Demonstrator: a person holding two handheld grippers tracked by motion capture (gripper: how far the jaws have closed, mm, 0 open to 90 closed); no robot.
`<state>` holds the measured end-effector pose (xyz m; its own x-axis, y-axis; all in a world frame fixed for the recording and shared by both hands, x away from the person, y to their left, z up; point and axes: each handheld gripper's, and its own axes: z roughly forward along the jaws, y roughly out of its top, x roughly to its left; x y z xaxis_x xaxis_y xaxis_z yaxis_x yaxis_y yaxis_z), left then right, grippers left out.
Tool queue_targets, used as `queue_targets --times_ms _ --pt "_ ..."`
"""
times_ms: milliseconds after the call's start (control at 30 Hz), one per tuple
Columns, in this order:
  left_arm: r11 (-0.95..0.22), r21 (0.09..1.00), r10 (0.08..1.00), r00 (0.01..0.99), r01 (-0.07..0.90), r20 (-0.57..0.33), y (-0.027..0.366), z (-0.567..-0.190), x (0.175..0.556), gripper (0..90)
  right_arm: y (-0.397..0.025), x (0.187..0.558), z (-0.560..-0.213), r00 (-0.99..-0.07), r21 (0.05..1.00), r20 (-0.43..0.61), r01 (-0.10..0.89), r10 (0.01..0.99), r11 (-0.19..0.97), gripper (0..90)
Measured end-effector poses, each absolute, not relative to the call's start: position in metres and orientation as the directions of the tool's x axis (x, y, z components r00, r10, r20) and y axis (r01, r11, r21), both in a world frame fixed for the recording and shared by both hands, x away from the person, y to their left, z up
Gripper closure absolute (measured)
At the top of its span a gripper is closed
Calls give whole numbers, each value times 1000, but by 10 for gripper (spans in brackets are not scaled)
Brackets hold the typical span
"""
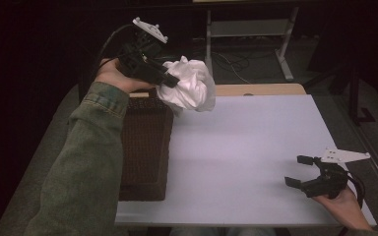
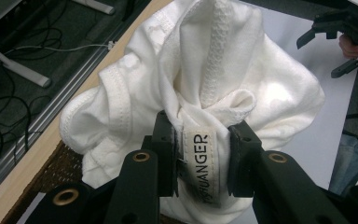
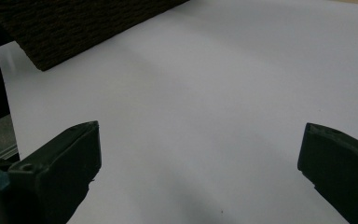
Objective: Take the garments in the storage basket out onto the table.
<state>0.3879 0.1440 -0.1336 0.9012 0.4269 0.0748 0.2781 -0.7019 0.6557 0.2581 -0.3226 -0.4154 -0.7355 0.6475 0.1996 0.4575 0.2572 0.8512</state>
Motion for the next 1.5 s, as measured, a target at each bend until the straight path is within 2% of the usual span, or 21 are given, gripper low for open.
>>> queue_targets --times_ms 500,1500 --pt "-707 660 383 922 254 55 116 -147 390 682 -322 257 -415 -734 846 210 468 646 256 0" --pt "-717 647 320 947 257 -22 62 -200 410 688 -322 256 -414 -740 846 208 465 640 262 0"
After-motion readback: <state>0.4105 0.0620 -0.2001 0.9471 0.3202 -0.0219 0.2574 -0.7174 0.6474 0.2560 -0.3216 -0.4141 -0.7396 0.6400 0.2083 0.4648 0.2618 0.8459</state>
